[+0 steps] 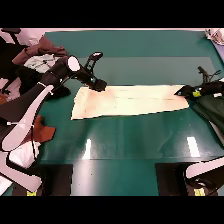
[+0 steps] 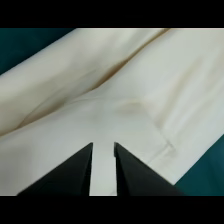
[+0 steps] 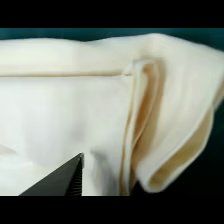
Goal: Fold the shirts.
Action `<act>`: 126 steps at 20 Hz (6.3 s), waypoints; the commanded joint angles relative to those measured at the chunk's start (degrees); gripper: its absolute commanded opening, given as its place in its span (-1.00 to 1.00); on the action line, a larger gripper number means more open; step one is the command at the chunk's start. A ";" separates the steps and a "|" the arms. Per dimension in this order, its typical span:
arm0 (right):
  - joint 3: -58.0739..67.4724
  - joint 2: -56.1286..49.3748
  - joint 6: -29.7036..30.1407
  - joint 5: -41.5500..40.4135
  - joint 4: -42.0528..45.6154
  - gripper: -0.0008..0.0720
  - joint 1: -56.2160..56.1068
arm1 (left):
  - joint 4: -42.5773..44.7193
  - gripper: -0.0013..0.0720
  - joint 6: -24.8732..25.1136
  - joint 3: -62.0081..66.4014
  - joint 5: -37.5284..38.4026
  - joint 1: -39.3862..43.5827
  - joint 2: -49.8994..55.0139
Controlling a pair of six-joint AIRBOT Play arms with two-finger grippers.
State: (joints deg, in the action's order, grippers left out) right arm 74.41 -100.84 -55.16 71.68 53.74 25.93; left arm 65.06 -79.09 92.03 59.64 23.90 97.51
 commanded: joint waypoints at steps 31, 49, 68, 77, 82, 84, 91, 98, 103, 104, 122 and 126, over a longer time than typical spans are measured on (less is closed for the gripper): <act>8.46 25.27 -32.96 0.57 -13.18 -0.94 -35.41 | -4.02 -0.80 9.53 3.54 -3.41 7.96 12.61; 8.52 22.10 -39.17 -10.67 -13.62 -0.94 -36.44 | -3.82 -0.79 4.44 9.55 5.64 7.87 12.07; 8.48 2.89 -36.11 -43.76 -30.03 -0.93 -66.99 | 13.94 -0.60 -9.49 24.04 30.62 -15.87 -6.97; 32.48 -18.91 -25.14 -30.99 -37.03 -0.06 -67.49 | 13.16 -0.60 -9.38 21.57 30.75 -15.85 -6.99; 38.82 -12.41 -42.80 -2.86 1.68 -0.05 -52.68 | 12.15 -0.60 -9.40 21.57 31.76 -15.85 -6.99; 36.57 -7.61 -42.77 3.82 8.39 0.83 -46.88 | 11.10 -0.60 -9.42 21.59 31.78 -15.85 -6.99; 10.58 2.93 -29.57 1.03 -5.60 0.98 -32.30 | 10.75 -0.60 -9.62 21.57 30.84 -15.85 -6.97; -7.34 3.21 -14.49 -18.40 -23.12 0.97 -38.82 | 10.78 -0.60 -9.57 21.57 30.60 -15.85 -6.97; -9.11 1.22 -6.08 -30.97 -41.46 0.82 -48.50 | 10.78 -0.60 -9.55 21.57 30.77 -15.85 -6.97; -7.58 0.87 -4.72 -32.81 -43.71 0.26 -50.23 | 10.82 -0.60 -9.51 21.57 30.84 -15.85 -6.97; 34.21 14.12 -40.50 2.84 16.33 -0.94 6.99 | 5.35 -0.61 -12.33 21.57 31.89 -15.82 -6.95; 43.50 10.60 -40.81 7.69 16.22 -0.94 13.86 | 5.14 -0.61 -12.66 21.57 31.63 -15.72 -6.93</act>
State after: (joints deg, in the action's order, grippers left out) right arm 111.57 -88.07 -96.42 74.70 69.52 33.91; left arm 70.81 -91.18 113.62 91.55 8.14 90.54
